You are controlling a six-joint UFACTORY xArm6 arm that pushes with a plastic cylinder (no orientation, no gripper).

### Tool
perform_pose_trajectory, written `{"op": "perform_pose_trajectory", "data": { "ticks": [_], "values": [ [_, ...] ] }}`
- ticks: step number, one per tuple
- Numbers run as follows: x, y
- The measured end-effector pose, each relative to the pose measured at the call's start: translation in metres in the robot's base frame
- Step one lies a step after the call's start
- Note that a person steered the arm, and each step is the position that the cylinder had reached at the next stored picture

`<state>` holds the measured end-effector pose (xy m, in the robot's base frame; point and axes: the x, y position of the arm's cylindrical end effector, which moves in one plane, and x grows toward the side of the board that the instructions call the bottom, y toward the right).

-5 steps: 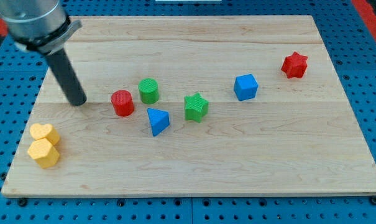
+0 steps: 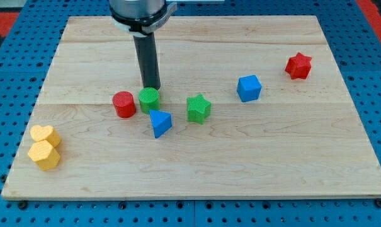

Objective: Move the green blocks to the bottom right of the board

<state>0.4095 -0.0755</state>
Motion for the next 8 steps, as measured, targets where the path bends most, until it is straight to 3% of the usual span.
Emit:
{"op": "perform_pose_trajectory", "data": {
  "ticks": [1,2,3,6,7,8],
  "values": [
    [0.001,-0.042],
    [0.005,-0.034],
    [0.016,0.01],
    [0.061,-0.017],
    [0.062,0.05],
    [0.058,0.071]
  ]
}}
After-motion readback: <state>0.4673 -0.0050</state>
